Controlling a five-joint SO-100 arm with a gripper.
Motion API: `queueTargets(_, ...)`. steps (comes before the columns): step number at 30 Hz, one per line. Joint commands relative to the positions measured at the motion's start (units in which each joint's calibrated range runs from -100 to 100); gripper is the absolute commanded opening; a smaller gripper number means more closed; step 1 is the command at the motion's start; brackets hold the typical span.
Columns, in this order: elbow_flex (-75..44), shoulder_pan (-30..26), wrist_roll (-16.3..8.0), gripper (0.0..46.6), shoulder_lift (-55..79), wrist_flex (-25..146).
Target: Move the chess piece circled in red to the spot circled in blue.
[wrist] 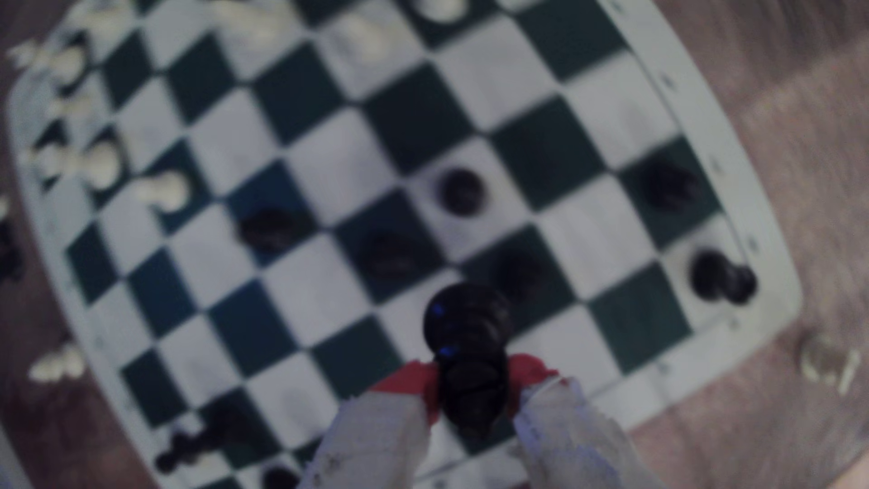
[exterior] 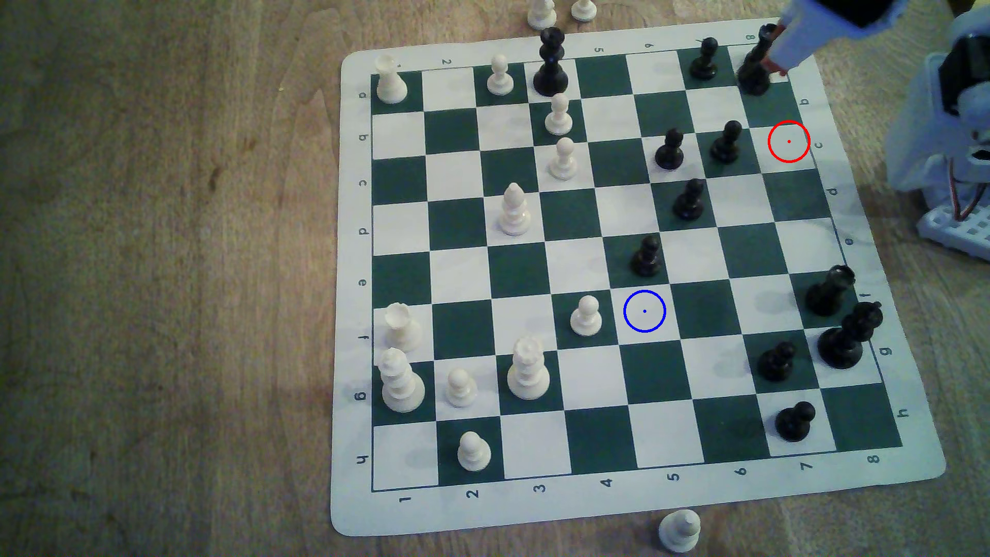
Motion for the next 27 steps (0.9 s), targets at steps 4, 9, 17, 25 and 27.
queueTargets(4,-5.57,-10.25,-3.61,0.3,5.49,-5.58)
queueTargets(9,-7.83,-13.93,-4.35,0.3,13.56,-10.25)
queueTargets(17,-17.62,-20.11,-5.47,0.3,28.07,-13.69)
queueTargets(25,-21.25,-22.53,-5.52,0.3,37.32,-16.39)
queueTargets(27,-21.34,-23.31,-5.52,0.3,39.79,-17.62)
